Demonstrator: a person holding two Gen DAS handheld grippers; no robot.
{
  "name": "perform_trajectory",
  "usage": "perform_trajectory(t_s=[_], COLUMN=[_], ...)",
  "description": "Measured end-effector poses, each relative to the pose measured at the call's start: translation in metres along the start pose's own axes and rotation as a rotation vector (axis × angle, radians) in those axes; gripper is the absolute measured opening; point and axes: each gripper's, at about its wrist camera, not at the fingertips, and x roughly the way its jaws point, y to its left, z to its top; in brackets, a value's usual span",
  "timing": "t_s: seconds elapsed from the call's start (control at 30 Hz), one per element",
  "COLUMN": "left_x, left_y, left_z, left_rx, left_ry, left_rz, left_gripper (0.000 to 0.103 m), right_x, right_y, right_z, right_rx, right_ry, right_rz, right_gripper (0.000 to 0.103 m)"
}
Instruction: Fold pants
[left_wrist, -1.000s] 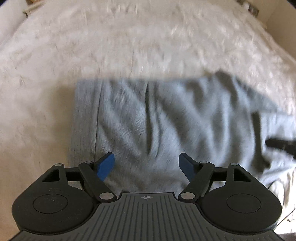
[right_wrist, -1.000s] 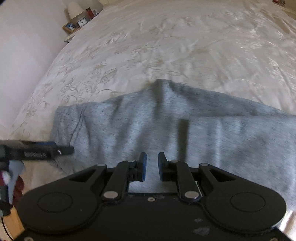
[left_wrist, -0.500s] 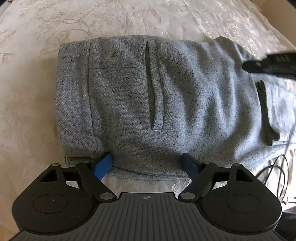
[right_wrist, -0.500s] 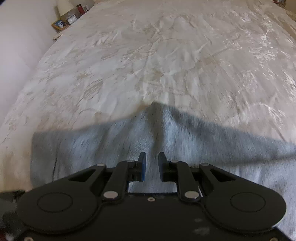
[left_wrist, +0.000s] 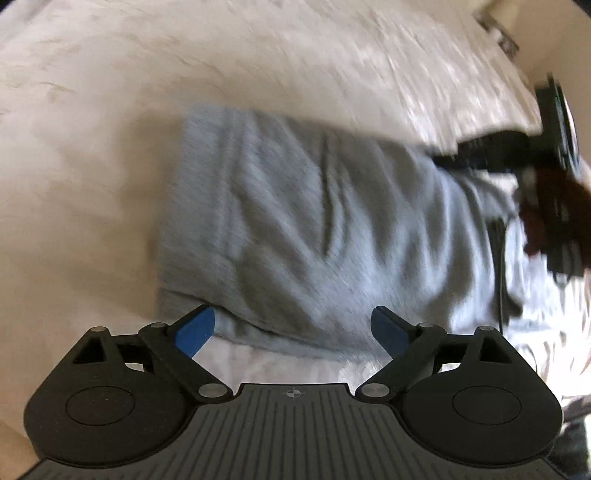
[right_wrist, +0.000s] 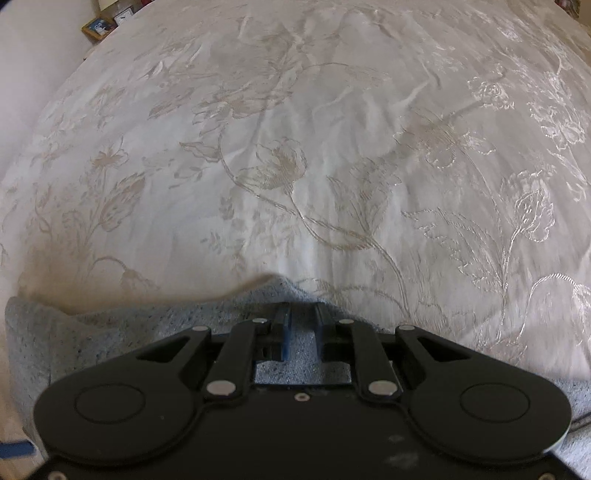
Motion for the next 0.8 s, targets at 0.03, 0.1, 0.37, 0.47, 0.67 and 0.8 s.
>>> perform_trajectory(t_s=[0.03, 0.1, 0.37, 0.47, 0.67, 0.8], left_x=[-0.003, -0.006, 0.031, 0.047, 0.043, 0.040], left_y=[0.002, 0.013, 0.036, 0.040, 0.054, 0.051], left_z=[0.002, 0.012, 0.037, 0.034, 0.033, 0.039], left_rx=[-0.011, -0.032, -0.026, -0.026, -0.069, -0.052], left_ry=[-0.012, -0.027, 0.042, 0.073, 0.052, 0.032], left_rz=[0.006, 0.015, -0.013, -0.041, -0.103, -0.181], left_gripper=[0.093, 0.093, 0.098, 0.103, 0.103, 0.102], right_x=[-0.001, -0.007, -0.053, -0.073, -0.100, -0.108], right_y=[0.002, 0.002, 0.010, 0.015, 0.025, 0.032], right_z=[0.001, -0.003, -0.037, -0.058, -0.099, -0.124], right_rx=[-0.001, 0.001, 0.001, 0.001, 0.022, 0.047], right_ry=[-0.002, -0.007, -0.044, -0.043, -0.027, -0.008], right_rz=[0.002, 0.009, 0.064, 0.080, 0.082, 0.074], right_gripper=[0.016, 0.017, 0.020, 0.021, 0.021, 0.021])
